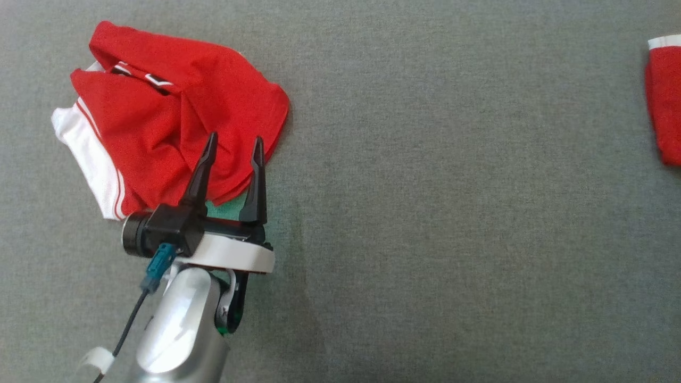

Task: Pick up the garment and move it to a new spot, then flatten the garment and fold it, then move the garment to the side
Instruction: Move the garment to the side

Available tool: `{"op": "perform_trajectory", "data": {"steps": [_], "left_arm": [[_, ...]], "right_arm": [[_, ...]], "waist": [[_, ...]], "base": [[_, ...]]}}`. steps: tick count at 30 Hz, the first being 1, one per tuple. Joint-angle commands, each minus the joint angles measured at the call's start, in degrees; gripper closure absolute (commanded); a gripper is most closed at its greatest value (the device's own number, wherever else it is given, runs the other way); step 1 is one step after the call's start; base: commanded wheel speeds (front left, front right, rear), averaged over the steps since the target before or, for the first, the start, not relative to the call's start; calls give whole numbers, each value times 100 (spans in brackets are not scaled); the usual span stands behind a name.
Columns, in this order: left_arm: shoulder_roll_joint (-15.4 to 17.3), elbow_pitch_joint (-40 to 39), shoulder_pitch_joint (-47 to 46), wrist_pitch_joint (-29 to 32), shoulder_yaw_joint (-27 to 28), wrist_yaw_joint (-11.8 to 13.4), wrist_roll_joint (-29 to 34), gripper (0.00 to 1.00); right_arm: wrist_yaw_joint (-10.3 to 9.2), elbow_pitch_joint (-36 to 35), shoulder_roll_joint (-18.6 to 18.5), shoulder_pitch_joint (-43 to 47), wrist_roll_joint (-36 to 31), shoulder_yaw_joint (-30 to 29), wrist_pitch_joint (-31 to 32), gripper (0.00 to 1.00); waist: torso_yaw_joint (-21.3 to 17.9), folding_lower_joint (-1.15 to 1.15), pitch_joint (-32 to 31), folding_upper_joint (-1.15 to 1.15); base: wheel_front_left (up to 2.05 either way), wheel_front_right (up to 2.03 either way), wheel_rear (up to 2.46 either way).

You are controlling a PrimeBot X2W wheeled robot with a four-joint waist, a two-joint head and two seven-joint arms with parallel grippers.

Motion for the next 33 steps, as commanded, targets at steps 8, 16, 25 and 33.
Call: {"op": "perform_trajectory", "data": {"steps": [8,16,25,33], "left_arm": [[33,-193,-20,-46,319,-5,21,0],[33,-282,237,-46,456,28,74,0],[33,-309,588,-46,622,-19,146,0],[33,-352,978,-46,637,-46,214,0]], "right_arm": [[-4,-464,492,-107,122,5,-678,0],[-4,-1284,1475,106,802,373,-1163,0],[-4,-2844,2648,1285,1752,942,-1269,0],[-4,-3538,2934,2798,2170,977,-1391,0]], "waist": [[-131,-1,-477,0],[-266,-1,-1135,0],[-326,-1,-1585,0],[-335,-1,-1714,0]], "base": [[0,0,0],[0,0,0],[0,0,0],[0,0,0]]}}
